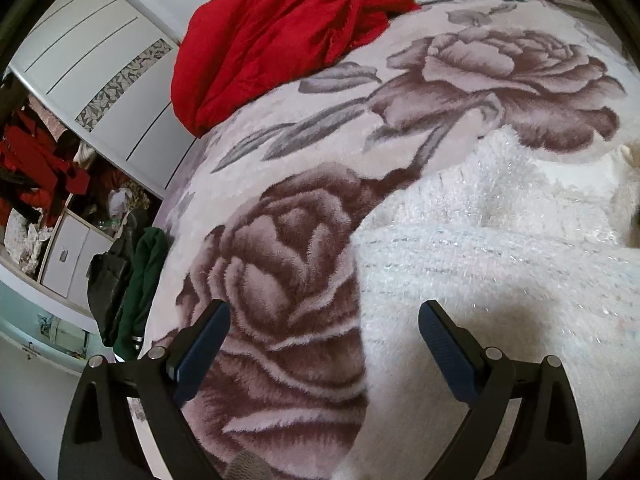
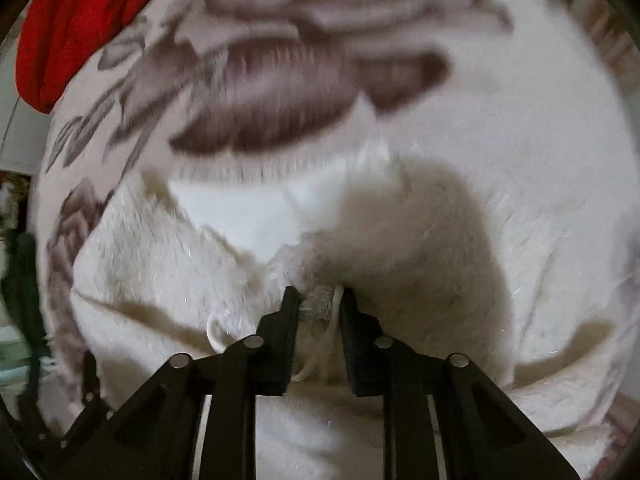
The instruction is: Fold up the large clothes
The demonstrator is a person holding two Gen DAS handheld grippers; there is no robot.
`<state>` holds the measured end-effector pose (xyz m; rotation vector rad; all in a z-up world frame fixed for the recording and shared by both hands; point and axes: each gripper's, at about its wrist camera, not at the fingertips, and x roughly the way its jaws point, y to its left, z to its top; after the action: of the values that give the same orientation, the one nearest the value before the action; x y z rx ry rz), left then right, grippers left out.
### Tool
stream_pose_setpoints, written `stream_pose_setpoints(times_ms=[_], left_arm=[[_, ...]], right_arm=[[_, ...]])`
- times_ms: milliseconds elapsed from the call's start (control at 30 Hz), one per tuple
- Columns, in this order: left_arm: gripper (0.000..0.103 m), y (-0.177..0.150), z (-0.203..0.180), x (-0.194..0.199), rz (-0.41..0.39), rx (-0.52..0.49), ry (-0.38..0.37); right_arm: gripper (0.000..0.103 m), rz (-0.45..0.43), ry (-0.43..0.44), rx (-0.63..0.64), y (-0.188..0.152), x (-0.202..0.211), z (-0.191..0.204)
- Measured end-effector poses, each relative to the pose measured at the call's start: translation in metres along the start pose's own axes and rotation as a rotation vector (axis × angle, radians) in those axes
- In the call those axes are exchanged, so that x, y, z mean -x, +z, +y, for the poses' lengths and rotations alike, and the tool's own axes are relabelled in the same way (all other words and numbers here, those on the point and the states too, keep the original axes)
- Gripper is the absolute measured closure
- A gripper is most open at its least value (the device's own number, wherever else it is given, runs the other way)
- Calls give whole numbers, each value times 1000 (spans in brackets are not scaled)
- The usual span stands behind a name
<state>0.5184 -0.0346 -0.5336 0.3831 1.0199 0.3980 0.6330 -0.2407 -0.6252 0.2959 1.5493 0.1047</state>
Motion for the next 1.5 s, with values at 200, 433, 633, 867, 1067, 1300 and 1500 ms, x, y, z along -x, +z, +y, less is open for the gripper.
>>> stream_pose_setpoints(times_ms=[200,433,633,867,1067,1300,1500], left_arm=[[6,-35,27,46,10,44,-109],[6,-105,11,92,86,-40,-205],[6,-161,-17,110,122,-137,-130],[6,-194,-38,132,172,-114,84],[6,-195,-56,132,207,-27,211],[6,-191,-95,147,215,-81,246],[6,-172,-157,222,157,-137,103]], right_arm=[[45,-83,66,-19,-82,108,-67],[42,-28,-171,-319,-273,135,-217],[42,208,-193,-387,-389,48,-283],[42,-60,-89,-171,-344,111,-270],[44,-110,-45,125,-226,66,-253],[56,-105,-77,148,-171,50,-268],[38,-76,-135,128,-228,118,-293]])
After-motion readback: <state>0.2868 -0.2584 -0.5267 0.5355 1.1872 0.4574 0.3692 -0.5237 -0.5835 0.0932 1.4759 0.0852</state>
